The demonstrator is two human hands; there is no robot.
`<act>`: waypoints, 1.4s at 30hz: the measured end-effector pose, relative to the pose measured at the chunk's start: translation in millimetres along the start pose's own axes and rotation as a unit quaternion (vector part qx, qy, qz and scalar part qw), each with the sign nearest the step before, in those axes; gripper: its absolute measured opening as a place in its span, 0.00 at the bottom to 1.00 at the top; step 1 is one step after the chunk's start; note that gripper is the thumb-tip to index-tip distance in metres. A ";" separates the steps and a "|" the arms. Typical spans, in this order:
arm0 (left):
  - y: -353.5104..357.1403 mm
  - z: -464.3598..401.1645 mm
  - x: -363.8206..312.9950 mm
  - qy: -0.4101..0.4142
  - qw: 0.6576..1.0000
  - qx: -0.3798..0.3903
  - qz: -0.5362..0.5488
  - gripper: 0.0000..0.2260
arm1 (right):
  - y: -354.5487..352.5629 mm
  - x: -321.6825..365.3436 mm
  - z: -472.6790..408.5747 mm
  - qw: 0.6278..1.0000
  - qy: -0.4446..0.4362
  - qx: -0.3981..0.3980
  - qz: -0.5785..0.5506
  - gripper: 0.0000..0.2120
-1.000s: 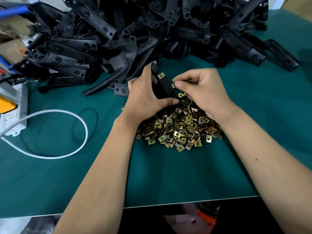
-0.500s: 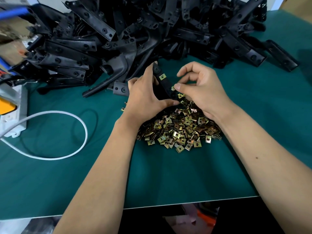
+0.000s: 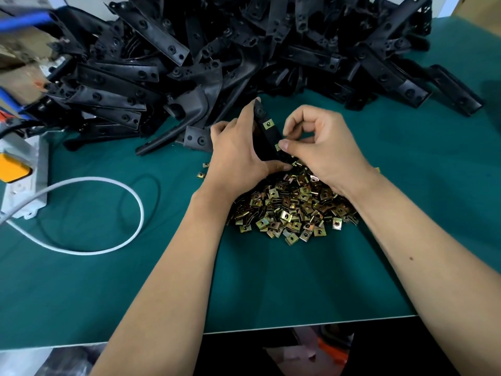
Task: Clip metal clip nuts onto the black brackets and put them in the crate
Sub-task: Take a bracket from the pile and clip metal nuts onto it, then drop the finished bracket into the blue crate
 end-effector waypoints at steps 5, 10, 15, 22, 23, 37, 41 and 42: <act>-1.3 -5.2 -1.9 -0.037 0.999 0.019 -0.017 0.53 | -7.1 2.5 1.1 0.989 -0.016 -0.032 0.144 0.10; -1.0 -1.9 -2.0 -0.064 0.996 -0.002 -0.060 0.51 | -7.5 6.4 2.8 0.950 -0.073 -0.037 0.302 0.10; 4.6 -2.3 -8.1 -0.051 0.992 -0.022 -0.114 0.48 | 2.8 6.8 1.2 0.941 -0.066 -0.044 0.328 0.15; 8.4 -2.2 -20.2 -0.041 0.979 -0.048 -0.195 0.45 | 1.6 11.7 -0.2 0.948 -0.067 -0.058 0.306 0.14; 7.7 -3.3 -22.9 -0.043 0.979 -0.042 -0.196 0.45 | 0.6 13.9 -0.1 0.946 -0.069 -0.053 0.313 0.14; 90.8 -11.2 -242.0 0.211 0.950 0.065 -0.221 0.43 | -179.0 24.2 114.9 0.929 0.005 -0.322 0.181 0.06; 152.3 30.3 -332.2 0.331 0.909 0.132 -0.216 0.42 | -255.0 -2.3 202.5 0.897 0.066 -0.397 0.185 0.11; 168.7 45.1 -352.8 0.362 0.896 0.148 -0.210 0.42 | -271.8 -9.0 228.2 0.887 0.082 -0.417 0.182 0.10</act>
Point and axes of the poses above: each hand's wrist, its own z-axis away from the middle knuckle, its own y-axis out of the palm, x = y × z, the point moved 3 cm from there along -z, towards the middle knuckle, and after that the axes turned 4 degrees about z, right-handed, at the moved point
